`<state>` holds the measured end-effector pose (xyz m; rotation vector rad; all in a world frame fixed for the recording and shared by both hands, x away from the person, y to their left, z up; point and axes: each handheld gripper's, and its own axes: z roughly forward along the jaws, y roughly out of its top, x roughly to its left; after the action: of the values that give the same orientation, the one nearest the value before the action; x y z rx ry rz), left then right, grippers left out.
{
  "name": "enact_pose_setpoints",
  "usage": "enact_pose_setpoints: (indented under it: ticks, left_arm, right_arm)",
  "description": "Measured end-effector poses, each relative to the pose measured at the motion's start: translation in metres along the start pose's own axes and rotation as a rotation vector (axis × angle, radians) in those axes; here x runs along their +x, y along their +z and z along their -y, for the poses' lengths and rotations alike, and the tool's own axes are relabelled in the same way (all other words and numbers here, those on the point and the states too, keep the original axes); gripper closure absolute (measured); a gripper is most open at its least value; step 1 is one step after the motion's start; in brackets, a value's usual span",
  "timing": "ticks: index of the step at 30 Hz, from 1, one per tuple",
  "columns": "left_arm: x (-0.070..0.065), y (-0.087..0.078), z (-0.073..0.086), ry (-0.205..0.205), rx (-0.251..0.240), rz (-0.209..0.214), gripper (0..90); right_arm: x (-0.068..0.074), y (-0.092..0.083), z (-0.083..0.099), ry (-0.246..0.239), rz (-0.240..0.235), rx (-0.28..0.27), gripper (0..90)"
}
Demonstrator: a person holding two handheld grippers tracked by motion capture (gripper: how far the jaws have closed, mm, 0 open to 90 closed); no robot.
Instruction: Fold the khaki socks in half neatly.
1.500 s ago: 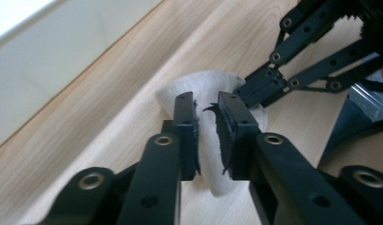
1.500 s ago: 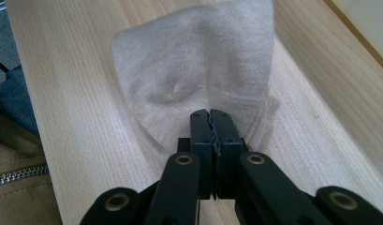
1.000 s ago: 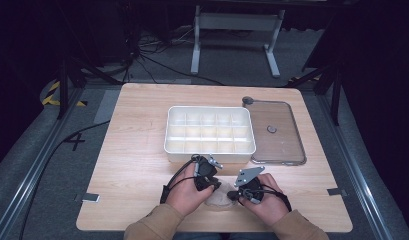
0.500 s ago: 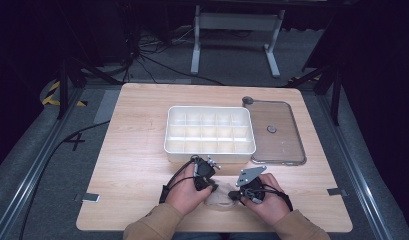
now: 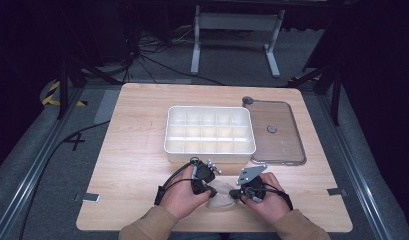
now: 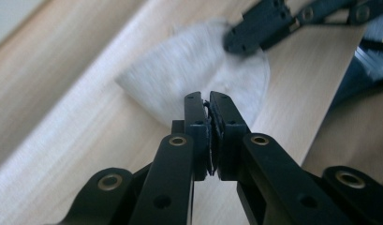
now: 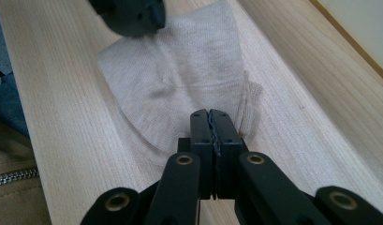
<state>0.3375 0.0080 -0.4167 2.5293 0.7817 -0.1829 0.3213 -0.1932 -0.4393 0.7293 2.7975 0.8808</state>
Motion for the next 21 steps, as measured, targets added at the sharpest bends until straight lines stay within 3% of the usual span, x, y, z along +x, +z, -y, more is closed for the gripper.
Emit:
enact_pose_setpoints:
  ticks: [7,14,21]
  left_arm:
    - [0.009,0.017,0.003,-0.034,0.047,0.007,87.6]
    - [0.008,0.014,0.004,-0.042,0.072,-0.001,88.1]
    - [0.011,0.003,0.006,-0.056,0.054,0.006,83.2]
  right_arm:
    - [-0.001,0.001,0.000,0.003,0.000,-0.005,89.6]
    - [-0.003,0.002,0.001,0.017,0.006,-0.019,89.6]
    - [-0.001,-0.001,0.000,0.008,0.006,-0.022,89.5]
